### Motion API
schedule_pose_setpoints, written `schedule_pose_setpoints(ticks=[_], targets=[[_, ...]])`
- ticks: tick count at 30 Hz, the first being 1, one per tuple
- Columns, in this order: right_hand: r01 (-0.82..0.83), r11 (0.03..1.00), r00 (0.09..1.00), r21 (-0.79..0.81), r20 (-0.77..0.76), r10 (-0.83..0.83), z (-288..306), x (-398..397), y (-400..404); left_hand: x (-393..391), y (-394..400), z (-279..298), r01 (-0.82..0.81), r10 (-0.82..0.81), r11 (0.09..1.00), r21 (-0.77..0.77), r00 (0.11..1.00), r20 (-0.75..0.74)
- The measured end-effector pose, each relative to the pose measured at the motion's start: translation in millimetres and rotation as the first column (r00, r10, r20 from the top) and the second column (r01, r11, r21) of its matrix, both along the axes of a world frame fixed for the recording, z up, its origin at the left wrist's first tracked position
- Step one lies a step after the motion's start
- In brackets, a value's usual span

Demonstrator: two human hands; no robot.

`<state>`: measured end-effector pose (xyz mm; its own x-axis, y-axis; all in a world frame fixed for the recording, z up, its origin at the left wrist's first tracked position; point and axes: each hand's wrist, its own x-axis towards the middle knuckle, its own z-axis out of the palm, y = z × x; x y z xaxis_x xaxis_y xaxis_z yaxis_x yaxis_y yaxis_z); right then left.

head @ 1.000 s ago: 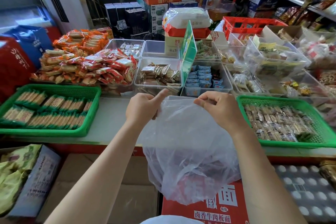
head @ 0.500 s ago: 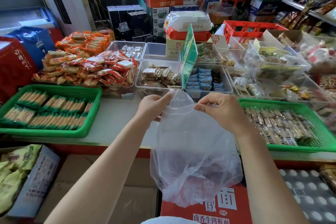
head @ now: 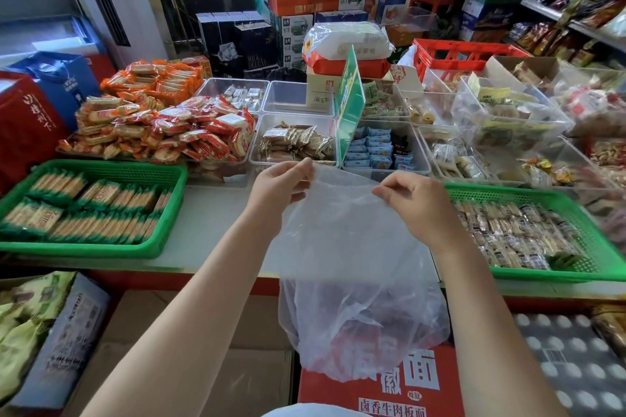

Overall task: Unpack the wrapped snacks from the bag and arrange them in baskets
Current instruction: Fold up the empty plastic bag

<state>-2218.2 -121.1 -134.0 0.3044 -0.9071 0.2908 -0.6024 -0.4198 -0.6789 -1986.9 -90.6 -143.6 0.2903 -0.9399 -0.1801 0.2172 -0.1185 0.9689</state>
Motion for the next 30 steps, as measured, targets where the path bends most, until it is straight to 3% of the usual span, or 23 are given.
schedule_pose_setpoints(ticks=[2, 5, 7, 9, 12, 14, 18, 22, 24, 26, 30], targets=[[0.068, 0.997, 0.997, -0.042, -0.029, -0.069, -0.6, -6.1, -3.4, 3.9, 3.4, 1.0, -0.035, 0.034, 0.999, -0.01, 0.996, -0.087], [0.064, 0.996, 0.998, -0.059, 0.016, -0.063, 2.4, -11.6, -3.7, 6.6, 5.2, 3.3, -0.079, 0.079, 0.997, -0.009, 0.997, -0.004], [0.021, 0.999, 0.999, -0.049, 0.04, -0.019, 4.9, -9.5, -1.4, 3.8, 6.3, 7.3, 0.034, -0.033, 0.999, -0.005, 0.998, 0.056], [-0.018, 0.999, 0.998, -0.045, 0.054, 0.02, 6.1, -4.6, 0.6, -0.4, 4.7, 5.9, 0.138, -0.135, 0.99, -0.006, 0.973, 0.187], [-0.056, 0.998, 0.996, -0.031, 0.069, 0.058, 7.0, -0.3, 1.8, -1.0, 0.9, 1.6, 0.134, -0.125, 0.991, 0.012, 0.884, 0.451], [-0.061, 0.997, 0.997, -0.036, 0.053, 0.063, 6.7, -0.9, 0.9, 4.2, 0.9, 2.3, 0.168, -0.173, 0.984, 0.055, 0.855, 0.489], [-0.061, 0.997, 0.998, -0.052, 0.022, 0.062, 5.5, -1.9, -0.6, 9.7, 8.6, 12.8, 0.257, -0.248, 0.966, 0.028, 0.893, 0.377], [-0.066, 0.994, 0.998, -0.088, -0.014, 0.065, 0.9, 0.3, -1.4, 5.1, 10.1, 16.8, 0.088, -0.076, 0.991, -0.099, 0.989, 0.126], [-0.055, 0.993, 0.998, -0.108, -0.014, 0.053, -0.9, -0.3, -2.7, 5.4, 10.2, 16.8, 0.136, -0.134, 0.987, -0.081, 0.991, 0.022], [-0.047, 0.992, 0.999, -0.121, -0.019, 0.045, -1.3, -1.0, -3.3, 4.3, 11.8, 16.9, 0.236, -0.235, 0.969, -0.071, 0.972, 0.025], [-0.047, 0.991, 0.998, -0.125, -0.035, 0.042, -0.6, -0.1, -3.0, 5.2, 8.9, 14.8, 0.264, -0.258, 0.961, -0.078, 0.962, 0.087]])
